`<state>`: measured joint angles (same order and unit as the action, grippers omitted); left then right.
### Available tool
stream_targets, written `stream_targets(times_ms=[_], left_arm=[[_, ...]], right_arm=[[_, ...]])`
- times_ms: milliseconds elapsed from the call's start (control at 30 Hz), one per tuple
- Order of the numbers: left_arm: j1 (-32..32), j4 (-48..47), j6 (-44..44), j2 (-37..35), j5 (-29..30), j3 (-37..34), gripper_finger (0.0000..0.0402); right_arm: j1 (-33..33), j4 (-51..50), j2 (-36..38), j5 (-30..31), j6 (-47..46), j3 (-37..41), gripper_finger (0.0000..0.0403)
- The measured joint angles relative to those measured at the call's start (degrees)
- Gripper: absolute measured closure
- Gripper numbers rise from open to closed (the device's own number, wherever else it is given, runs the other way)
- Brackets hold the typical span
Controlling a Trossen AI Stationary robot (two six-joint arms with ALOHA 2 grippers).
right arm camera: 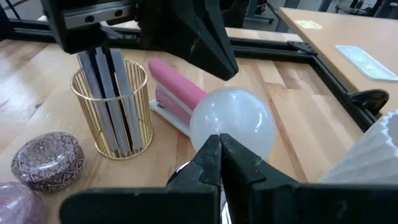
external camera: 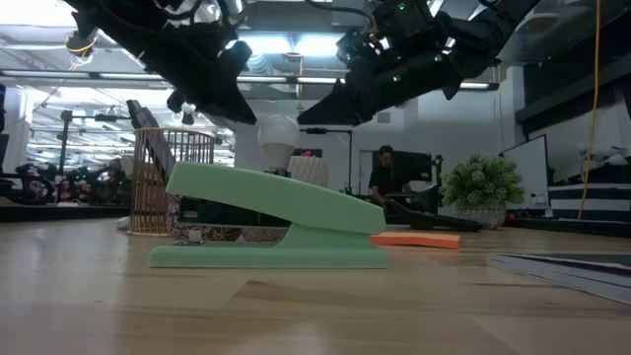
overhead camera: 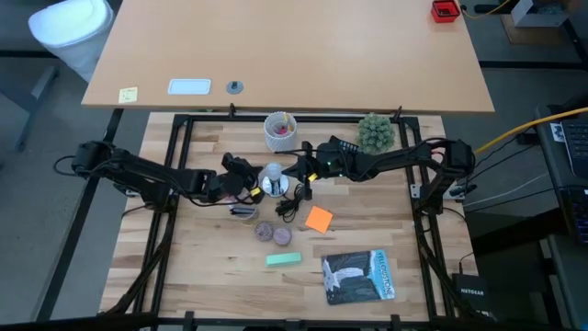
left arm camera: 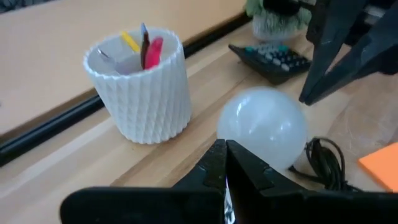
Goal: Screw lightbulb
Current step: Insert the white lightbulb into the silver lamp
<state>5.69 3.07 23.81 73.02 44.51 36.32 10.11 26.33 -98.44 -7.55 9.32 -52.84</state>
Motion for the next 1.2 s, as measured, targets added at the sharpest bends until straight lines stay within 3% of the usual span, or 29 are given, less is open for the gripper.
stream_targets(times_ms=[167, 300, 400, 600, 767, 900, 1200], left_arm=[[0.8, -0.8, -1.3, -3.7, 0.7, 0.0, 0.04], [2.6, -0.8, -1.4, -5.6, 0.5, 0.0, 0.04], [3.6, -0.6, -1.3, -5.2, -2.7, 0.0, 0.04], [3.7, 4.0, -1.5, -0.5, -7.5, 0.0, 0.04], [3.0, 5.2, -1.7, 3.0, -7.7, 0.0, 0.04], [2.4, 5.0, -1.6, 3.4, -7.7, 0.0, 0.04], [2.5, 4.9, -1.7, 3.4, -6.5, 0.0, 0.04]], right_arm=[[0.0, -0.3, 2.9, 4.3, 1.5, 0.0, 0.0396], [0.0, 0.0, 3.6, 11.4, 3.1, 0.0, 0.0396], [0.6, 1.0, 2.7, 13.9, 3.2, -0.1, 0.0396], [2.5, 2.5, -1.5, 11.4, 1.2, -0.1, 0.0396], [2.3, 2.6, -1.9, 10.4, 0.2, -0.1, 0.0396], [2.3, 3.0, -1.9, 5.7, -0.6, -0.1, 0.0396], [2.2, 2.2, -1.9, 3.1, -1.9, -0.1, 0.0396]])
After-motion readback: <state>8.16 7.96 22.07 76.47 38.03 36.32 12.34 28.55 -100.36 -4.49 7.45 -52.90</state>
